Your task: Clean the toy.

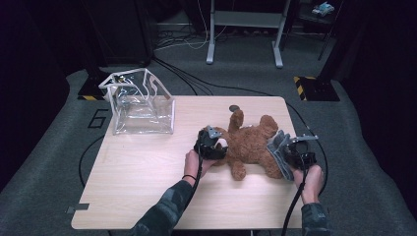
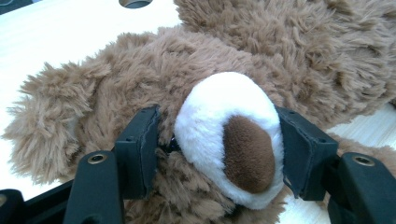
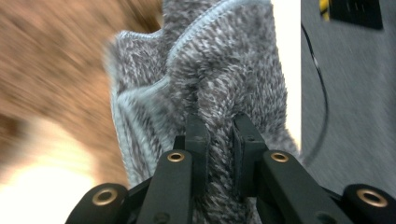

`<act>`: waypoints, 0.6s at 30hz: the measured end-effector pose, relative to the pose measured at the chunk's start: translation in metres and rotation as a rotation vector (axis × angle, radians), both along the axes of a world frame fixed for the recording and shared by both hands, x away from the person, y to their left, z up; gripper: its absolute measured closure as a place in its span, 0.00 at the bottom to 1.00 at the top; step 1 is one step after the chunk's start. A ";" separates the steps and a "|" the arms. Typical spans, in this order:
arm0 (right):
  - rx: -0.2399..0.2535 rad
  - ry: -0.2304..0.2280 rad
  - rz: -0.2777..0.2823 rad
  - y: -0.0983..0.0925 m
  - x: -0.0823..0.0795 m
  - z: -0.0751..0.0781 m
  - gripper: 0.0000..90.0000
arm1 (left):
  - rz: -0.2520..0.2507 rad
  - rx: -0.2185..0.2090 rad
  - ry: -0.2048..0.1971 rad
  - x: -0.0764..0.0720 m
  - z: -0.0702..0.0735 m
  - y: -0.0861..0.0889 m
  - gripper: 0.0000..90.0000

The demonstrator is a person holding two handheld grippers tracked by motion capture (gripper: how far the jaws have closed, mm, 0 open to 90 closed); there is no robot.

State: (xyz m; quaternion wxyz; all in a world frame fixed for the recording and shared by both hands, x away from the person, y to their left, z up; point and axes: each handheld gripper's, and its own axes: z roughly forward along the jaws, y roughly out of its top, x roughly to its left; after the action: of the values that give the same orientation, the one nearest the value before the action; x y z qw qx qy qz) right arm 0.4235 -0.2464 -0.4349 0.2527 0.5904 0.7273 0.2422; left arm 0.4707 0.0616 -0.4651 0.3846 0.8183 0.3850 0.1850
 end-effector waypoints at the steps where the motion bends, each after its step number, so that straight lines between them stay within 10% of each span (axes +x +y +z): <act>1: 0.016 -0.019 0.011 0.004 -0.001 0.007 0.88 | 0.001 0.000 0.000 0.000 0.000 0.000 0.40; 5: 0.044 -0.065 0.084 0.028 0.003 0.022 0.88 | 0.000 0.002 -0.001 0.000 0.000 0.000 0.40; 10: -0.001 -0.019 0.108 0.050 0.014 0.004 0.88 | -0.009 0.017 0.002 0.000 0.001 0.001 0.40; 18: -0.053 0.044 0.018 0.023 0.006 -0.019 0.89 | -0.010 0.012 0.002 0.000 0.001 0.000 0.40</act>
State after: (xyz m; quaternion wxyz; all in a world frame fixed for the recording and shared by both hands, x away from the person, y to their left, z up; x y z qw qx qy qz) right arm 0.4294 -0.2238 -0.4541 0.2503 0.5820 0.7442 0.2120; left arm 0.4706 0.0618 -0.4645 0.3802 0.8227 0.3801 0.1847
